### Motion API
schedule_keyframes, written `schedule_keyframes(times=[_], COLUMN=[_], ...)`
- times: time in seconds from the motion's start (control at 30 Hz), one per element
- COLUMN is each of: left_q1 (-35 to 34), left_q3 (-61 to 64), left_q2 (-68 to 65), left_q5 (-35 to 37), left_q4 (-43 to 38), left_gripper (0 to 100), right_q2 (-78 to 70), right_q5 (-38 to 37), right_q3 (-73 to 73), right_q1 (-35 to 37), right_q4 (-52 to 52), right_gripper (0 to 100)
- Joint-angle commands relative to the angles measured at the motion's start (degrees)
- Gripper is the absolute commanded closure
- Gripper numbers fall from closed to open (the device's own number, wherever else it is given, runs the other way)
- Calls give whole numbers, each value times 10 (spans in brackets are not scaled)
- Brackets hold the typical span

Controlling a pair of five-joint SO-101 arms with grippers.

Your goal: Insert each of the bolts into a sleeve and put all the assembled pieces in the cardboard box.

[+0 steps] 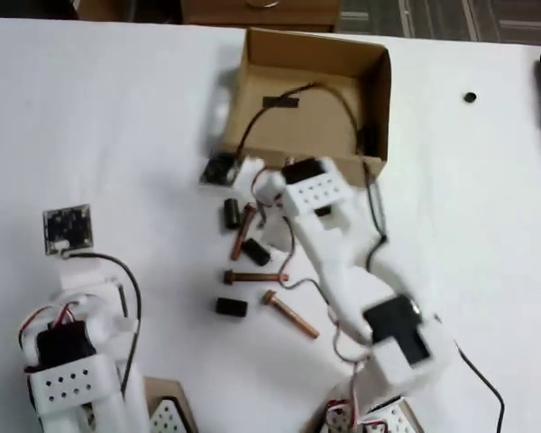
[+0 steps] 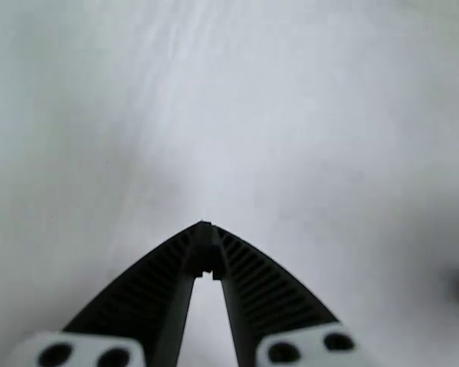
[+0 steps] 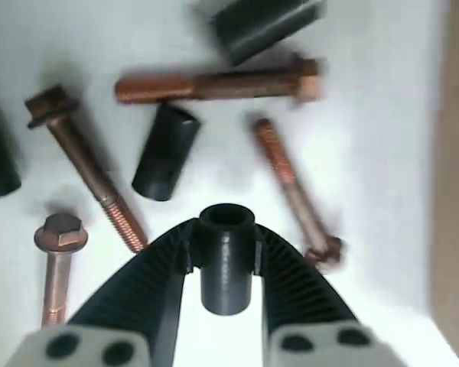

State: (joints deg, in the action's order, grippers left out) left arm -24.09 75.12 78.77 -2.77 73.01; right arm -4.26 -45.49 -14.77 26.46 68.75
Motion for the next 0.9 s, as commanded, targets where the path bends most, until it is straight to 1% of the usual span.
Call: schedule_keyframes(times=[0.0, 0.1, 0.17, 0.27, 0.37, 0.5, 0.63, 0.73, 0.87], left_q1=[68, 128, 163, 197, 217, 277, 334, 359, 379], left_q3=[-81, -119, -137, -184, -276, -428, -582, -676, -770], left_q2=[0, -21, -67, -175, -302, -474, -629, -726, -832], left_q5=[2, 3, 12, 43, 62, 63, 63, 63, 63], left_q4=[11, 9, 8, -13, -27, -7, 56, 98, 130], left_gripper=[980, 980, 980, 980, 980, 980, 980, 980, 980], right_q2=[125, 201, 245, 302, 357, 435, 531, 609, 694], right_q5=[73, 151, 182, 220, 251, 262, 258, 257, 257], right_q3=[27, 28, 25, 25, 20, -30, -117, -172, -236], right_q1=[-16, -44, -70, -112, -158, -217, -256, -271, -276], right_q4=[4, 3, 3, 10, 26, 44, 44, 44, 44], right_gripper=[978, 978, 978, 978, 978, 978, 978, 978, 978])
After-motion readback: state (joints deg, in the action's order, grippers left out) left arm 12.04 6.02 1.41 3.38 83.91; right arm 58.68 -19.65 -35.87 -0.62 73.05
